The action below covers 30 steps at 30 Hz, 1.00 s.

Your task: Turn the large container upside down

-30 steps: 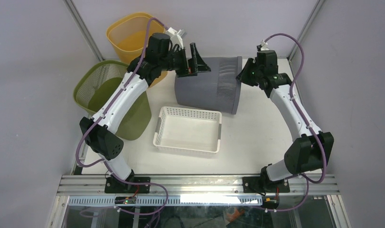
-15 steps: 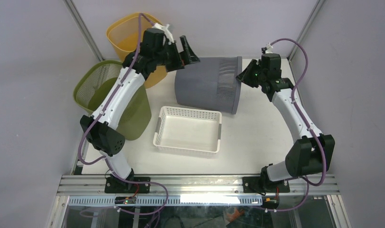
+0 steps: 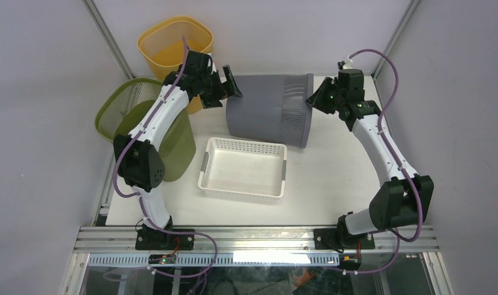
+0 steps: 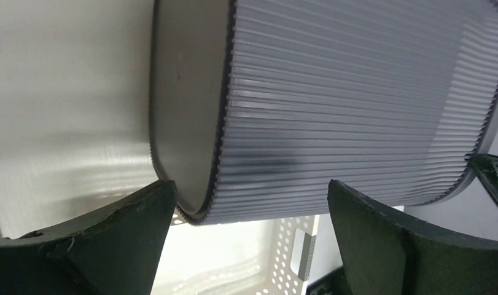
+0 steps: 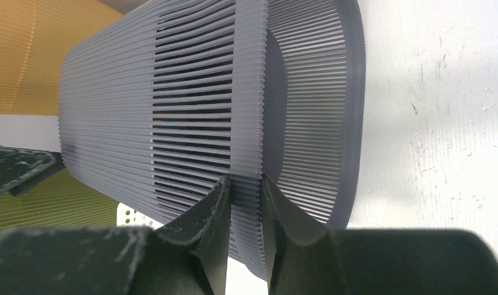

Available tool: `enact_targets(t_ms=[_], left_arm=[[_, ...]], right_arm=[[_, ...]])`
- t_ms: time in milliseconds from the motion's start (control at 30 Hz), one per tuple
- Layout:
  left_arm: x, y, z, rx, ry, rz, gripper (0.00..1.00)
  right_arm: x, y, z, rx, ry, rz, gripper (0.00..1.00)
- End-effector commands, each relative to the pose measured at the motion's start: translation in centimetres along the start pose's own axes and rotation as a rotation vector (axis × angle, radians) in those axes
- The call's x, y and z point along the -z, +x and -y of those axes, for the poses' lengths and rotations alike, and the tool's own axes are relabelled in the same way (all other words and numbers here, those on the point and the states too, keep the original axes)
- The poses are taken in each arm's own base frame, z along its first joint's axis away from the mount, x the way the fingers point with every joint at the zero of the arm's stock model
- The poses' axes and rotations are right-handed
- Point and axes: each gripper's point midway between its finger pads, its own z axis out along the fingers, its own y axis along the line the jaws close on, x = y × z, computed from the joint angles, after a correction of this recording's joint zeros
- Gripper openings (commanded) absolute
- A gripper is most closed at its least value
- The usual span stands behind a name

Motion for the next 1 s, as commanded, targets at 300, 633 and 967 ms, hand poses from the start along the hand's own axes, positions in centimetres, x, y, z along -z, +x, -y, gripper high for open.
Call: enact_targets(t_ms=[300,633,967], left_arm=[[0.5,0.9,6.1,-0.052,0.335,-0.072,0.99],[6.5,-0.1,13.3,-0.092,0.56,-0.026,0.99],[12.8,0.7,22.9,-0.161,0.795,0.014,0.99]], right_arm=[[0.5,3.0,3.2,0.03,0.122,-0.125,0.24],[-0.2,4.0,2.5,-0.014,0.064,-0.154,0.24],[-0.1,4.0,1.4,-0.056,0.004,-0.156,0.25]])
